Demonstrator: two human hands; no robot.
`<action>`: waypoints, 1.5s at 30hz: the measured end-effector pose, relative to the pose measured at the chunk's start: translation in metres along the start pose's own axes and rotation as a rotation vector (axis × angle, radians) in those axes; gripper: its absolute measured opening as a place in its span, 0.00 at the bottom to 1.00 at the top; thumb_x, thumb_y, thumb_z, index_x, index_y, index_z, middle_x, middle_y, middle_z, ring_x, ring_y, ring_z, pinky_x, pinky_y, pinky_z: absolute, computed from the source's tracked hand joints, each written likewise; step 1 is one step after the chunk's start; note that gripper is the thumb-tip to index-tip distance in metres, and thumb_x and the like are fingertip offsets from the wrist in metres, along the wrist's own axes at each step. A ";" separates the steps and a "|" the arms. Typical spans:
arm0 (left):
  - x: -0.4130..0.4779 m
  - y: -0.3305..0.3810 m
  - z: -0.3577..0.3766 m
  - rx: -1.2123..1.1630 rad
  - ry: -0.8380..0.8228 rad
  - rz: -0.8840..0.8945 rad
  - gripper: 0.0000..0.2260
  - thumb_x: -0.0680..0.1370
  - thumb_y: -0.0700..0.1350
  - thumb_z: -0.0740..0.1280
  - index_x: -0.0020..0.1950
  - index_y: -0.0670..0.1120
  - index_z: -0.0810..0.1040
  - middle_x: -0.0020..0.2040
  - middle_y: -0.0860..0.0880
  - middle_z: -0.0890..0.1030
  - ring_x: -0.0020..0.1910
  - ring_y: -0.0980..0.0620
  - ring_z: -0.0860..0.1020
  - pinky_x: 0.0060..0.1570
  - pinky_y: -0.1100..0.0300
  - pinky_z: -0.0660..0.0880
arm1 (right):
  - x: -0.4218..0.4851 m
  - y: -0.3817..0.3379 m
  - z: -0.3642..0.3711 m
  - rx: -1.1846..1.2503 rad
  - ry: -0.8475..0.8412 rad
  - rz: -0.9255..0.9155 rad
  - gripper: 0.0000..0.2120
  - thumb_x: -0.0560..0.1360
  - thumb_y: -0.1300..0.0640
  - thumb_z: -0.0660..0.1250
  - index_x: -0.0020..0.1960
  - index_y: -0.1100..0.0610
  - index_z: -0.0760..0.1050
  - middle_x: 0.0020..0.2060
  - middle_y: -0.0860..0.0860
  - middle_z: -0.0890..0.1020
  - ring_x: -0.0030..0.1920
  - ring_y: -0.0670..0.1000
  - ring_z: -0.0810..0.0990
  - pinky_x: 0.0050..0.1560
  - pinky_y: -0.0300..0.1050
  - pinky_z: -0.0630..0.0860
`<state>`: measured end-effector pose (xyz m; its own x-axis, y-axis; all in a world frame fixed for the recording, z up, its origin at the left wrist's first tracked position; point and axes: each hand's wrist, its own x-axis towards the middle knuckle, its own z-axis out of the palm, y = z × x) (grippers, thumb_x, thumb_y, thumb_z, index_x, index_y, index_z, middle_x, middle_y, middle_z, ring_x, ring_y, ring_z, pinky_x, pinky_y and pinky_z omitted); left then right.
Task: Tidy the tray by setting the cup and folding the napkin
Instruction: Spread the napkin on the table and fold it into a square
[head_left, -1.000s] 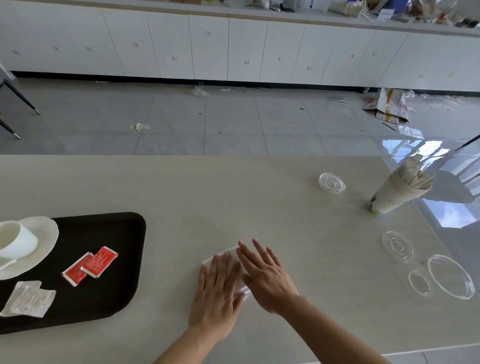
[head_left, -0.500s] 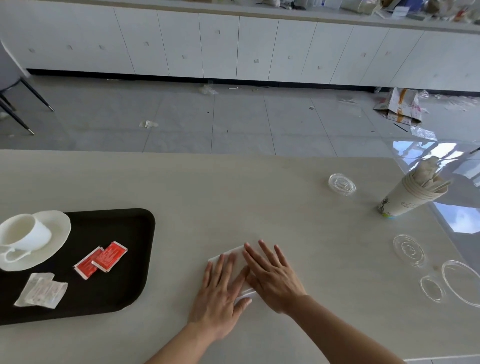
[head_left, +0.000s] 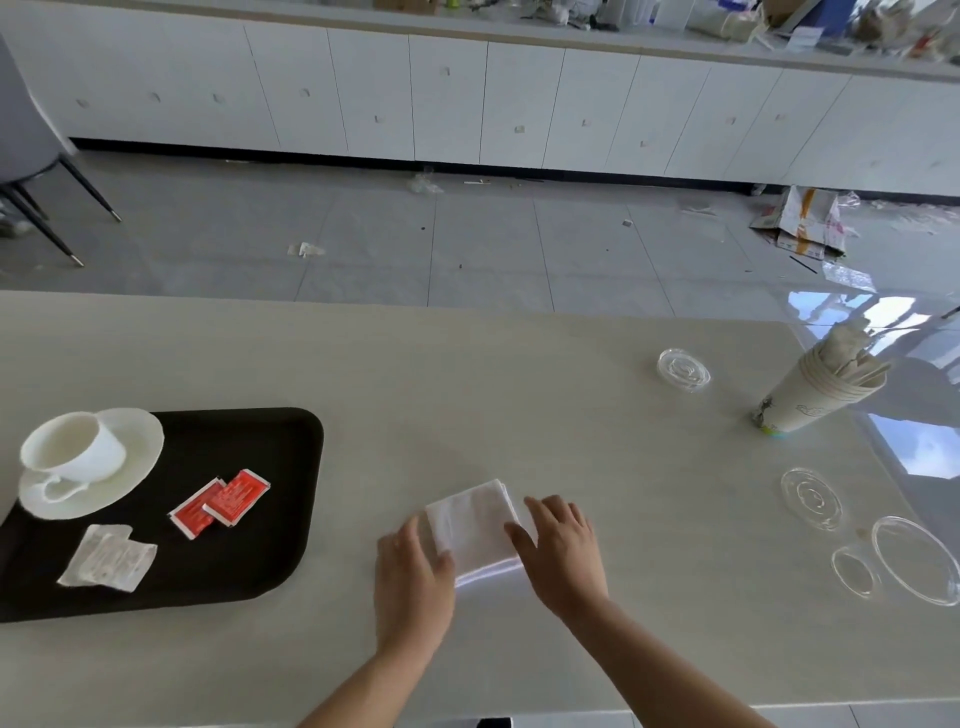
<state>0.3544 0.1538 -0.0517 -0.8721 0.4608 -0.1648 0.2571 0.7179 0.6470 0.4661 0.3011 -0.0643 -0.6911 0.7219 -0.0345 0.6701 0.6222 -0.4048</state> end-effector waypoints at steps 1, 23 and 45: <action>0.002 0.006 -0.002 -0.094 -0.036 -0.196 0.20 0.73 0.47 0.69 0.63 0.41 0.74 0.56 0.40 0.80 0.55 0.39 0.77 0.54 0.52 0.73 | 0.000 -0.002 -0.002 0.029 -0.020 0.067 0.20 0.78 0.41 0.61 0.59 0.55 0.77 0.52 0.51 0.80 0.54 0.56 0.77 0.54 0.50 0.75; 0.023 0.004 -0.021 -0.093 -0.141 -0.157 0.08 0.67 0.38 0.65 0.30 0.44 0.68 0.26 0.50 0.72 0.26 0.50 0.67 0.27 0.57 0.61 | 0.004 -0.039 -0.016 0.125 -0.306 0.241 0.08 0.74 0.52 0.66 0.38 0.52 0.71 0.37 0.49 0.78 0.38 0.53 0.75 0.36 0.44 0.67; 0.075 -0.058 -0.161 -0.113 -0.082 0.026 0.23 0.70 0.39 0.72 0.63 0.49 0.73 0.43 0.56 0.78 0.44 0.56 0.78 0.38 0.65 0.74 | 0.047 -0.185 -0.002 0.381 -0.249 0.034 0.03 0.72 0.58 0.68 0.40 0.57 0.75 0.33 0.53 0.83 0.29 0.51 0.83 0.32 0.45 0.79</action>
<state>0.2069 0.0629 0.0188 -0.8277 0.5229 -0.2037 0.2270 0.6439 0.7306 0.3101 0.2205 0.0107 -0.7457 0.6162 -0.2534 0.5785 0.4101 -0.7051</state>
